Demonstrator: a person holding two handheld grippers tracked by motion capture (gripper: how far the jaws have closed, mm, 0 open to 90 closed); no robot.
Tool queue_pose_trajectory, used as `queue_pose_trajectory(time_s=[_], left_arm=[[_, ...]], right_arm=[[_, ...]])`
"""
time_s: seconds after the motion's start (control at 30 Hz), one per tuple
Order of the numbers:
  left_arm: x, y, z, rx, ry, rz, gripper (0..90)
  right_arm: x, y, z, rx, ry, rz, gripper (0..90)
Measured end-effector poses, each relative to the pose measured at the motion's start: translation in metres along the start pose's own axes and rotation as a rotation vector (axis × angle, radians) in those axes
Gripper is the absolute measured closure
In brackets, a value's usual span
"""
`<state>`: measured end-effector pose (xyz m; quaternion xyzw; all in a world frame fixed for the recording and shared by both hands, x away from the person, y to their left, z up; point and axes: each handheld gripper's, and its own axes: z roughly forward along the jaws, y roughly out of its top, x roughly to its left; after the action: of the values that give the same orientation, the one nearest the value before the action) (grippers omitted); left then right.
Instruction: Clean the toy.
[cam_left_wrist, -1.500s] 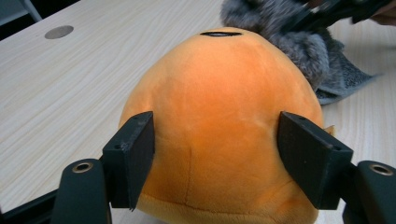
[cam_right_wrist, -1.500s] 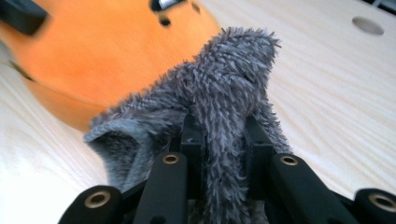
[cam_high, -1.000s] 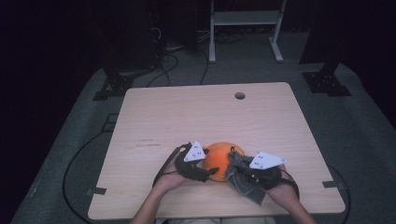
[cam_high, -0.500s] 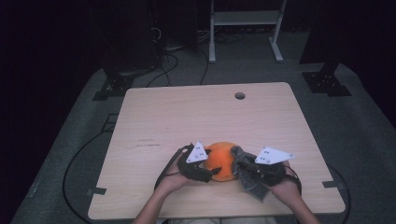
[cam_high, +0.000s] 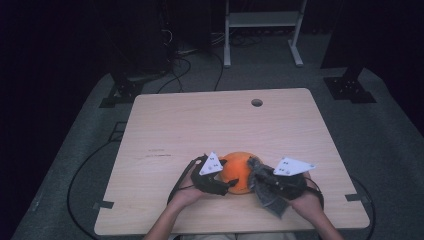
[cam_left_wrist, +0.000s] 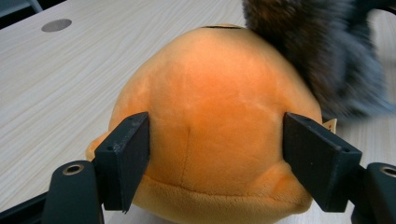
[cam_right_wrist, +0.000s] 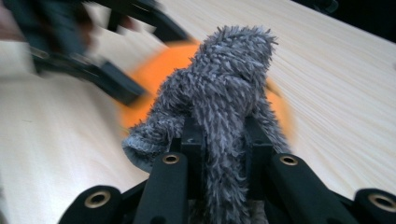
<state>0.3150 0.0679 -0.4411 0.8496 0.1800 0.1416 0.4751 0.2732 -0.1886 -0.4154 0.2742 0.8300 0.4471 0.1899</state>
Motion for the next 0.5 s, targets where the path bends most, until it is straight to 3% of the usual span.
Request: queue_pose_trajectory(time_s=[0.03,0.17,0.37,0.43,0.5], left_arm=[[0.001,-0.001,-0.002,-0.009,-0.034,0.015,17.1],[0.003,0.003,-0.010,-0.021,-0.046,0.014,13.8],[0.009,0.000,-0.014,-0.036,-0.057,-0.011,35.9],[0.010,-0.001,-0.014,-0.043,-0.051,-0.016,38.6],[0.006,0.000,-0.011,-0.045,-0.056,0.002,38.9]], right_arm=[[0.004,-0.002,0.009,0.034,-0.013,-0.034,73.8],[-0.003,-0.008,0.007,0.023,-0.003,0.014,74.0],[-0.008,-0.014,0.005,0.042,-0.013,0.029,74.3],[-0.012,-0.015,0.001,0.089,-0.095,0.009,74.4],[-0.007,-0.011,-0.004,0.047,-0.101,0.021,74.4]])
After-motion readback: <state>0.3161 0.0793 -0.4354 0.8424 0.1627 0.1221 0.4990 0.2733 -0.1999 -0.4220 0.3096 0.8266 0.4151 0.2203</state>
